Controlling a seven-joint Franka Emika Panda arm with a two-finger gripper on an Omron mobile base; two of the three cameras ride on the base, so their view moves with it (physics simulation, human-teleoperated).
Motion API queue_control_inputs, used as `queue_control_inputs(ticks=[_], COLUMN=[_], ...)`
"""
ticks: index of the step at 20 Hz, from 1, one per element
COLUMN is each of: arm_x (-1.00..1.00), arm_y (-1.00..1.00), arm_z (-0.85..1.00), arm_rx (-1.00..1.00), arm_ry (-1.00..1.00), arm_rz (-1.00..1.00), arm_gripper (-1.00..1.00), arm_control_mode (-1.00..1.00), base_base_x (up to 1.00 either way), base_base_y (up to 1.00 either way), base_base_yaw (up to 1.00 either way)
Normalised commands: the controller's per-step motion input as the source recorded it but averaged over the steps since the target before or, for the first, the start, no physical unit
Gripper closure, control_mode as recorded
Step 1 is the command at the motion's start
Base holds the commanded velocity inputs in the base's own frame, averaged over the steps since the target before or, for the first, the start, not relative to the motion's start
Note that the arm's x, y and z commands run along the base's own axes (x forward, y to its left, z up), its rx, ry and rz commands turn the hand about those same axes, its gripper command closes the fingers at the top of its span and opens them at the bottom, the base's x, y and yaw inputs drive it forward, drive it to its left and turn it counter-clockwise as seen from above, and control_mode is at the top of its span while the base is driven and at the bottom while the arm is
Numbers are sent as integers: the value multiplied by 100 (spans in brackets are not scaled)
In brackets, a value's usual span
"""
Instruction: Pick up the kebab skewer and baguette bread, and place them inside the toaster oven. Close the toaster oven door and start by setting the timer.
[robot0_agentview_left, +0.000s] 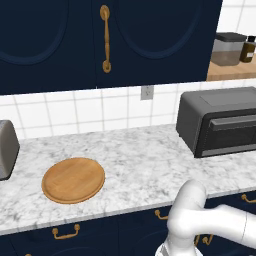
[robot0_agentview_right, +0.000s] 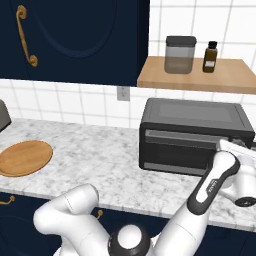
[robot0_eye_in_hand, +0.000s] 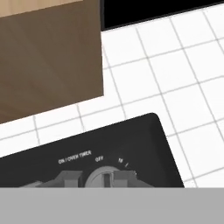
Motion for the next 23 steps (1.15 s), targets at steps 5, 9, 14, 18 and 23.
queue_control_inputs(ticks=[5, 9, 14, 18, 23], arm_x=[0, 0, 0, 0, 0], arm_y=[12, 16, 21, 22, 9], arm_z=[0, 0, 0, -1, -15], arm_rx=[34, 40, 43, 40, 43], arm_ry=[0, 1, 0, 0, 0], arm_rz=[-7, -4, -2, 0, 0], arm_gripper=[100, 100, 100, 100, 100], arm_control_mode=[-100, -100, -100, -100, -100], base_base_x=[0, 0, 0, 0, 0], base_base_y=[0, 0, 0, 0, 0], base_base_yaw=[0, 0, 0, 0, 0])
